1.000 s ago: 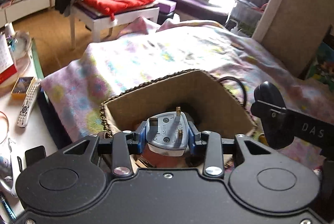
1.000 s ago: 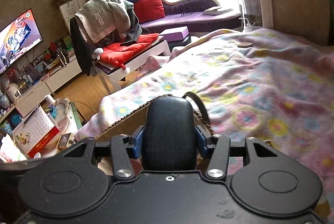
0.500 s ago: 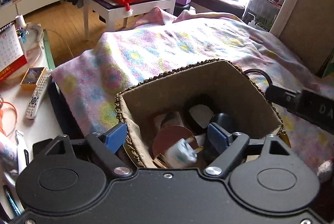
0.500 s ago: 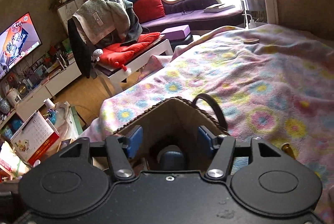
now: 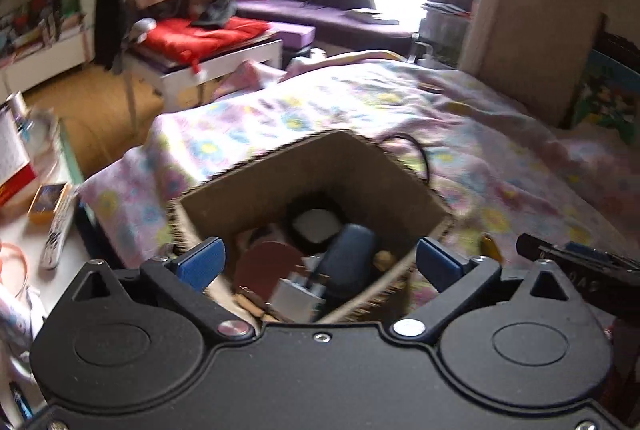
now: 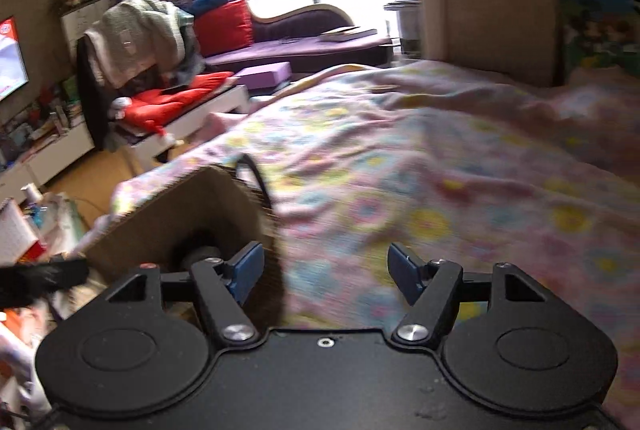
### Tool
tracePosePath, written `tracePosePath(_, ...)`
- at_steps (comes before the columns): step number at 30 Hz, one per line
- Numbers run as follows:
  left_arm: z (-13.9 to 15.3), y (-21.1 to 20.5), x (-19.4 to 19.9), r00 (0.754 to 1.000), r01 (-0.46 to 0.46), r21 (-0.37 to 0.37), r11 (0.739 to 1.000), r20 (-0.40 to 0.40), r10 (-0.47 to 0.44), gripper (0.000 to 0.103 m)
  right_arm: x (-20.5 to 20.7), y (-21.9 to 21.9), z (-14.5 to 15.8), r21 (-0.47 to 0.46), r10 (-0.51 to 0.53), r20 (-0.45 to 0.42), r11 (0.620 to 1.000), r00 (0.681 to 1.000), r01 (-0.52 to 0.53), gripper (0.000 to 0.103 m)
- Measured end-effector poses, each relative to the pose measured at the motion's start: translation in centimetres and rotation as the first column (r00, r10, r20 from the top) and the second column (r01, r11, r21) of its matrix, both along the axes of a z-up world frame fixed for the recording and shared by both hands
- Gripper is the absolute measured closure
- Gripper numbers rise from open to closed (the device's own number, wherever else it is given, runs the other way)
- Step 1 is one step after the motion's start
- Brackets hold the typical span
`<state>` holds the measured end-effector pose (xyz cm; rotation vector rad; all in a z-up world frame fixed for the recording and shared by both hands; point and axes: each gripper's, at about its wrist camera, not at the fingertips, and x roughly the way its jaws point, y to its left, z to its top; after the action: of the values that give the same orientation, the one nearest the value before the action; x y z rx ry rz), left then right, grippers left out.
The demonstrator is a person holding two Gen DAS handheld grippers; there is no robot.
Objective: Organize rigid objects
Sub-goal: 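Move both grippers back from the basket toward the remaining items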
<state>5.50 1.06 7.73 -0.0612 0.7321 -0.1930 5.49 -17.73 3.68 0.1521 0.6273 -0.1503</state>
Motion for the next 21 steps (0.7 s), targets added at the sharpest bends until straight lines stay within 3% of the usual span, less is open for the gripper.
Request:
tracePosePath(4, -0.6, -2.3, -1.4, 0.997, 0.079, 0.022, 0.997, 0.004, -0.079, 0.004, -3.1, -2.9, -1.2, -0.081, -0.087, 0.002, 0.993, 0.996, 0.087, 0.03)
tracePosePath(11, -3.7, -5.7, -3.1, 0.976, 0.212, 0.041, 0.976, -0.065, -0.209, 0.004, -8.7, -7.1, -4.7, -0.213, -0.219, 0.003, 0.953, 0.976, 0.215, 0.027)
tracePosePath(21, -6.2, -10.7, -2.7, 0.938, 0.331, 0.058, 0.942, -0.131, -0.321, 0.004, -11.9, -8.7, -9.4, -0.232, -0.225, 0.016, 0.947, 0.974, 0.222, 0.023)
